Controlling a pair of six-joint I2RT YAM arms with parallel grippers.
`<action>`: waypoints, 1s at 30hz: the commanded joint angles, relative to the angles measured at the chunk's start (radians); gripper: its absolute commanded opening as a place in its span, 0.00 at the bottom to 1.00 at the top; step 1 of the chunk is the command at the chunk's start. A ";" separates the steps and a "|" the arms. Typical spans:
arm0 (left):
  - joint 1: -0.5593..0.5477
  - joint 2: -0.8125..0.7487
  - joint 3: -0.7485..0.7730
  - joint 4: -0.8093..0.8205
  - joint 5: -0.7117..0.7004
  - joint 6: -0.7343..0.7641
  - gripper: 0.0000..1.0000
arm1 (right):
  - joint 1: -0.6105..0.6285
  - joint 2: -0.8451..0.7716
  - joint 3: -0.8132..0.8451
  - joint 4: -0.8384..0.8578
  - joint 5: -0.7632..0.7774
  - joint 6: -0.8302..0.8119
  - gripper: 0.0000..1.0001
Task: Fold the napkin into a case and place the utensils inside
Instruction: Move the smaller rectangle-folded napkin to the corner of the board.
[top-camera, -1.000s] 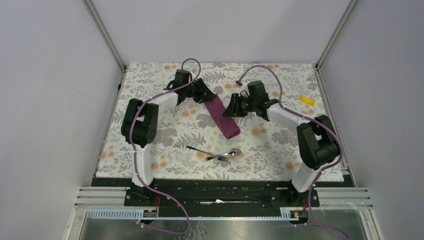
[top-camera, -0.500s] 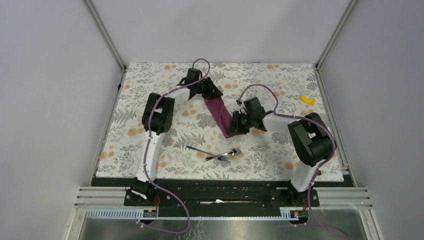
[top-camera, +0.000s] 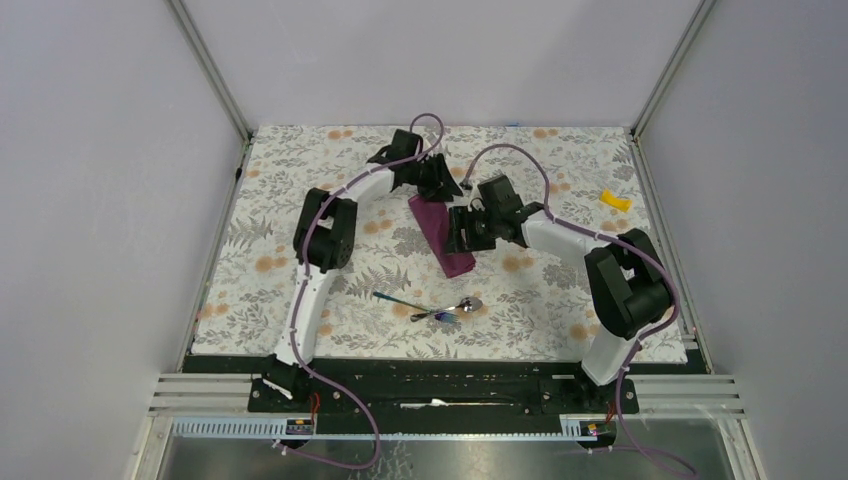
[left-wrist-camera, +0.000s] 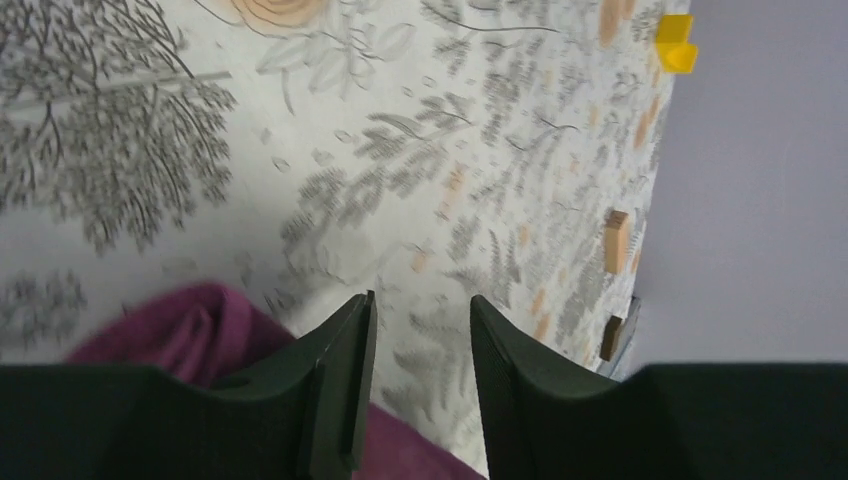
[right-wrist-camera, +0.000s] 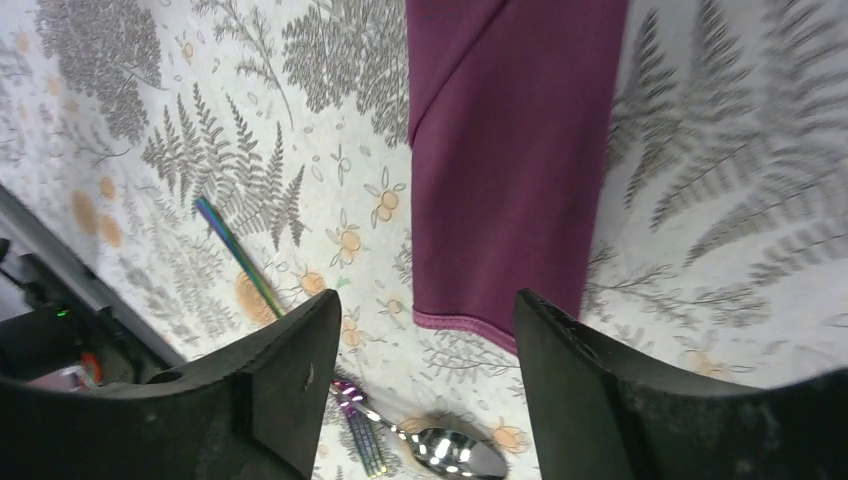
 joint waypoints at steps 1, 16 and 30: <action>0.059 -0.285 -0.032 -0.065 -0.031 0.049 0.47 | 0.016 -0.062 0.082 -0.096 0.119 -0.170 0.72; 0.192 -1.074 -0.677 -0.199 -0.178 0.285 0.99 | 0.115 0.280 0.448 -0.184 0.319 -0.246 0.65; 0.192 -1.253 -0.913 -0.116 -0.229 0.383 0.99 | 0.188 0.471 0.595 -0.285 0.737 0.035 0.61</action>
